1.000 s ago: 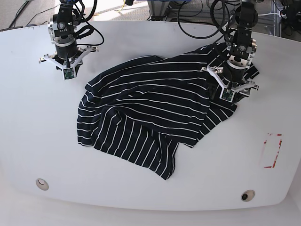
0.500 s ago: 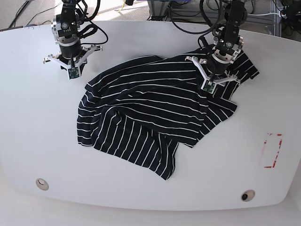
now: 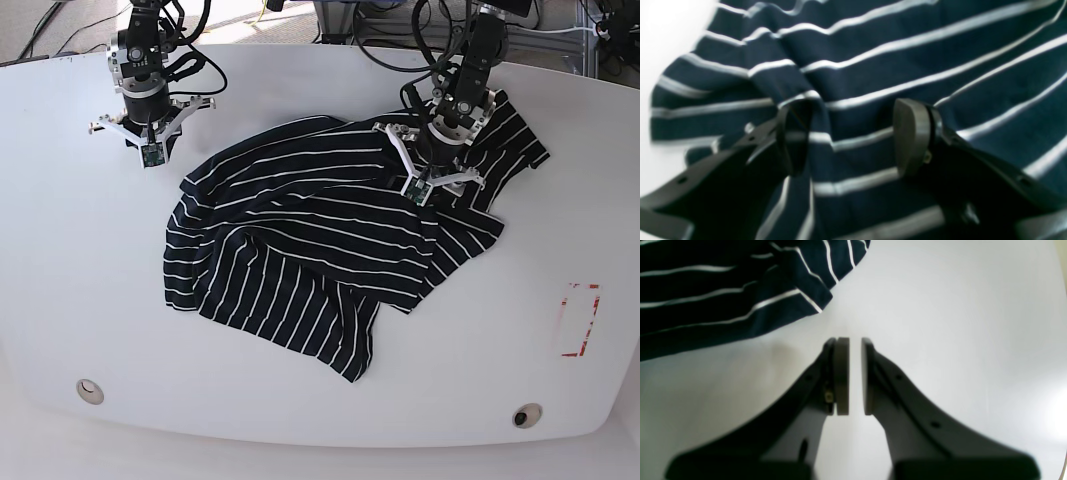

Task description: Layout the t-shirt on the table in an organized manner, then fold the t-shirt properly

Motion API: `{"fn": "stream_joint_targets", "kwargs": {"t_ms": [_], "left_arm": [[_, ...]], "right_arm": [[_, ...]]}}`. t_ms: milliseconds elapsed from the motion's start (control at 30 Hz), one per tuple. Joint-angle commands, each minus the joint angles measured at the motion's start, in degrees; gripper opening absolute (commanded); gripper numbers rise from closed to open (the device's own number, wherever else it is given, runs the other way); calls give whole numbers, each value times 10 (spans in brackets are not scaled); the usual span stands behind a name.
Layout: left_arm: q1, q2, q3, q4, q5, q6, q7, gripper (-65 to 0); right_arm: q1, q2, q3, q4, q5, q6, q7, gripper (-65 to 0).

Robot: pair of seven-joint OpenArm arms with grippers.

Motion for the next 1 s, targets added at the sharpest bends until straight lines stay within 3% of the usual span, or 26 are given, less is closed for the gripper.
{"fn": "stream_joint_targets", "kwargs": {"t_ms": [0,267,533,967], "left_arm": [[-21,2,-4,-9,3,5,-11,-311],[-59,6,-11,-54,-1,2,6,-466],[-70,7,-25,-27,-5,-7,32,-631],[-69,13,-109,116,-11,-8,31,-650]], "right_arm": [[0,2,3,12,-1,-4,11,-595],[4,1,-1,12,-2,-4,10,-597],[3,2,0,11,0,-2,13,-599],[16,1,-1,11,7,-1,15,-600]]}}
